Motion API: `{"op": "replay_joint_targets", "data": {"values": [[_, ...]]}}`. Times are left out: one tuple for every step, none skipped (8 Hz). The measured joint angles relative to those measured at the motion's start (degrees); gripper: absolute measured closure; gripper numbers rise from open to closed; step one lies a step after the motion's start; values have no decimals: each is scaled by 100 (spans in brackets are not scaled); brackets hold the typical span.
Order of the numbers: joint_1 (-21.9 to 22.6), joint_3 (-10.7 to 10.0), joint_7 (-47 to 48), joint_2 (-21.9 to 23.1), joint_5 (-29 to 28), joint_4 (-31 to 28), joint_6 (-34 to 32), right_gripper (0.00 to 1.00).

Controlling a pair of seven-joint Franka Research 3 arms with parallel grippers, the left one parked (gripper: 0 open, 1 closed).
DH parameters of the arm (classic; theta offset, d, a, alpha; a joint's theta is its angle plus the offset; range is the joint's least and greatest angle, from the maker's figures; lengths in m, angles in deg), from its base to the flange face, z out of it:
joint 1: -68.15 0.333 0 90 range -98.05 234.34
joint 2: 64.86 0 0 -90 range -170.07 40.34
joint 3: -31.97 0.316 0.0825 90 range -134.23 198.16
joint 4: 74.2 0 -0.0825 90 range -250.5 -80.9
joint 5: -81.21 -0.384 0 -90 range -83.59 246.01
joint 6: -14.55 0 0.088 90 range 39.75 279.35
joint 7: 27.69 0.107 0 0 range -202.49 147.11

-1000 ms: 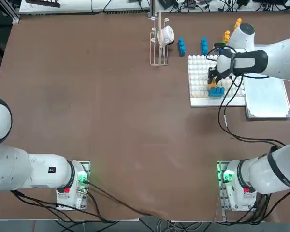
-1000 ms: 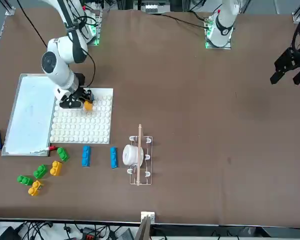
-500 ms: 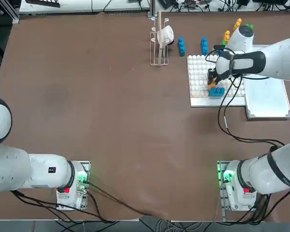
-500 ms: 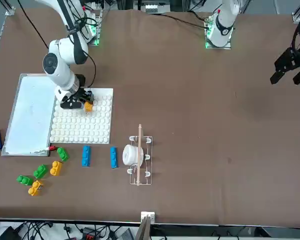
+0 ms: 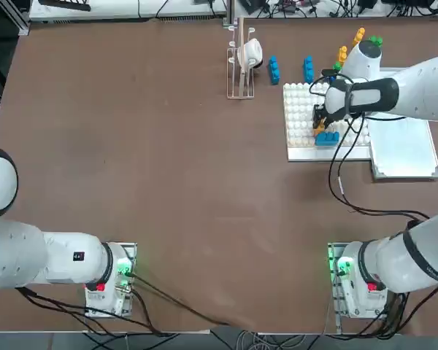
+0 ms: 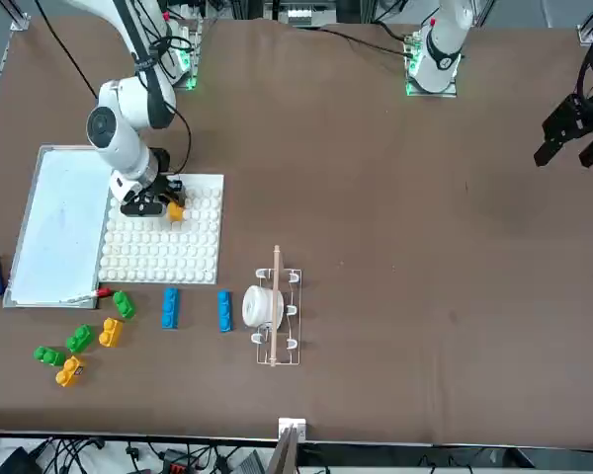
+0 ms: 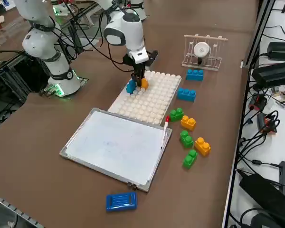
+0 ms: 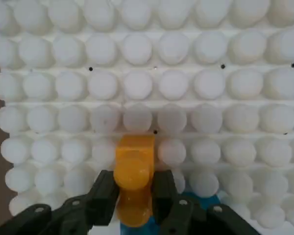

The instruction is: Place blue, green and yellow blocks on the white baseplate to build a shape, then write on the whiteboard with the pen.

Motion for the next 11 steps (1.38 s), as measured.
{"op": "replay_joint_targets", "data": {"values": [[0,6,0,-49,0,1,61,59],[0,6,0,-53,0,1,67,59],[0,7,0,-59,0,1,76,59],[0,7,0,-62,0,1,82,59],[0,8,0,-65,0,1,85,59],[0,8,0,-66,0,1,87,59],[0,8,0,-67,0,1,88,59],[0,9,0,-68,0,1,89,59],[0,9,0,-69,0,1,90,59],[0,9,0,-71,0,1,91,59],[0,9,0,-72,0,2,92,59]]}}
